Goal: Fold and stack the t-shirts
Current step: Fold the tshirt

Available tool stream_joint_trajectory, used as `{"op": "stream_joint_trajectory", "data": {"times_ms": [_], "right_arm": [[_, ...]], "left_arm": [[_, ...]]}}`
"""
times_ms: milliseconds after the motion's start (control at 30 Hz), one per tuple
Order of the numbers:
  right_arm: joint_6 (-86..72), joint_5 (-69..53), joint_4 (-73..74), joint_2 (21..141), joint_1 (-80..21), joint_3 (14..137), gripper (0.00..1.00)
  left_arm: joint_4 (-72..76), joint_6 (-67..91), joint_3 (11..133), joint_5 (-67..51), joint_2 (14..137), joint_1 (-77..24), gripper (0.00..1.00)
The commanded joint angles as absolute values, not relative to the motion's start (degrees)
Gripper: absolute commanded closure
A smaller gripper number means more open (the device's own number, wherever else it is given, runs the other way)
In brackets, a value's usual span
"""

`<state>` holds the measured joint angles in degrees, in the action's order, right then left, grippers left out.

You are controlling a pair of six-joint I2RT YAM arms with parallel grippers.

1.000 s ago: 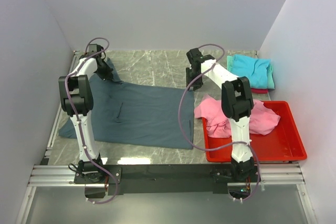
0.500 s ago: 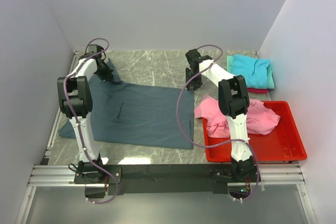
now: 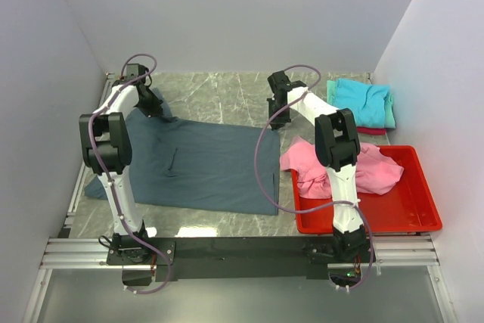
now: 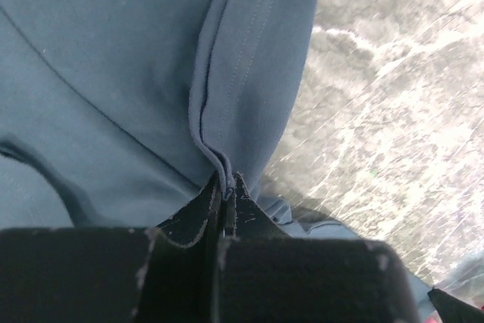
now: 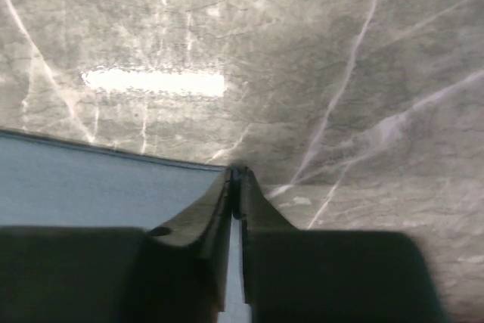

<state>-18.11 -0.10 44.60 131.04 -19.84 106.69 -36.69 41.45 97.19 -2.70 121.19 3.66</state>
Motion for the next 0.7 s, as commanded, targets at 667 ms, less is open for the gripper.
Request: {"op": "stream_joint_trajectory", "data": {"times_ms": [667], "right_arm": [[-15.4, -6.1, 46.3, 115.2, -25.1, 95.8, 1.00]], "left_arm": [[-35.8, 42.3, 79.5, 4.0, 101.4, 3.2, 1.00]]}}
